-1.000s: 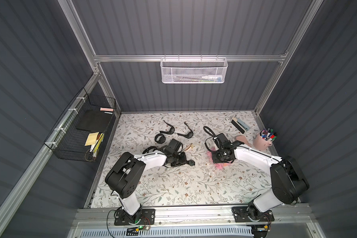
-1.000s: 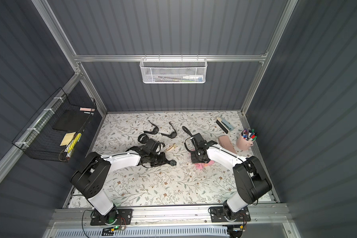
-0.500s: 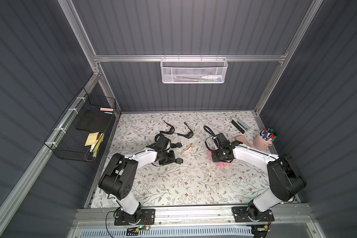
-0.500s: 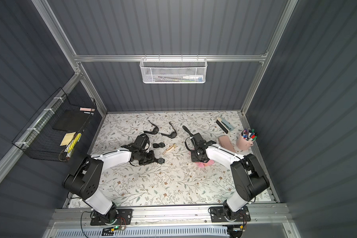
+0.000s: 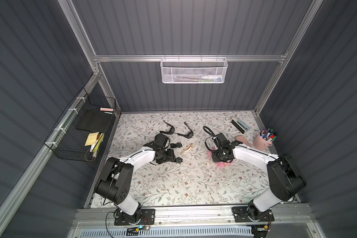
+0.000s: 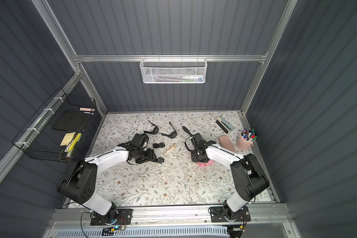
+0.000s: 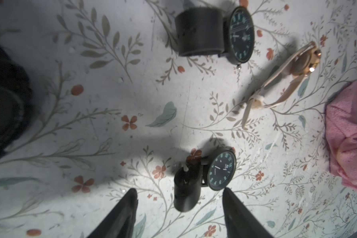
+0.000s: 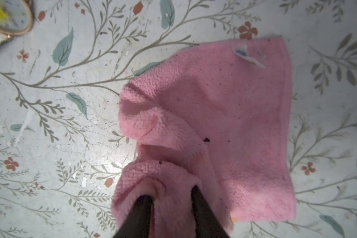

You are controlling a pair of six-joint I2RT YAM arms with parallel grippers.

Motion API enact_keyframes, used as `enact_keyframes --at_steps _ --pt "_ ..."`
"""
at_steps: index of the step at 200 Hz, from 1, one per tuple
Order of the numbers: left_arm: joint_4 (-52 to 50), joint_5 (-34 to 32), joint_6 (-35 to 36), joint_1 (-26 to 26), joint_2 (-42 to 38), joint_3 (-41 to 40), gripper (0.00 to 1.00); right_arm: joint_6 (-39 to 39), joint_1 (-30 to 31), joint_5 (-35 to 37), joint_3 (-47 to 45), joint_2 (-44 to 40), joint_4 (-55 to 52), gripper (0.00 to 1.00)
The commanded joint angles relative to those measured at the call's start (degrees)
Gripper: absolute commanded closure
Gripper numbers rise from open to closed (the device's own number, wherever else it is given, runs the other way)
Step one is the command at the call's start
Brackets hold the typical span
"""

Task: Wipe the watch dial
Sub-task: Place the cleaning item at the center of the board, then pick up the watch at the center of the board.

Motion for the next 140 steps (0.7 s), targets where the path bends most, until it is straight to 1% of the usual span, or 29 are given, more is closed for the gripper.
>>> enact_keyframes --at_steps 1,24,60,73,95,117,140 --pt "-2.72 -2.15 -1.23 -0.13 -2.38 2.87 0.31 -0.79 -0.38 2.14 0.92 -3.35 -3.32 0.56" --pt "-2.99 -1.15 -2.93 -0.38 -2.87 5.27 0.30 -1.20 -0.56 4.20 0.58 -6.13 -4.80 0.49" --pt "-1.23 -0.94 -6.05 -3.27 -0.16 11.51 0.29 -1.03 -1.81 3.35 0.28 -8.65 -4.38 0.45" --pt "-0.22 -1.26 -6.37 -4.59 2.42 13.51 0.29 -1.09 -1.98 2.63 0.71 -8.08 -3.82 0.45" --pt "0.89 -1.67 -5.81 -7.29 7.97 16.87 0.33 -1.29 -2.03 1.32 2.58 -6.30 -3.63 0.45" --pt "-0.23 -2.86 -3.23 -9.63 14.22 20.44 0.37 -2.03 -2.10 0.92 3.55 -5.34 -2.88 0.44" --pt "-2.49 -3.81 0.20 -9.80 19.23 23.72 0.41 -2.99 -2.43 0.48 3.56 -5.20 -2.26 0.44"
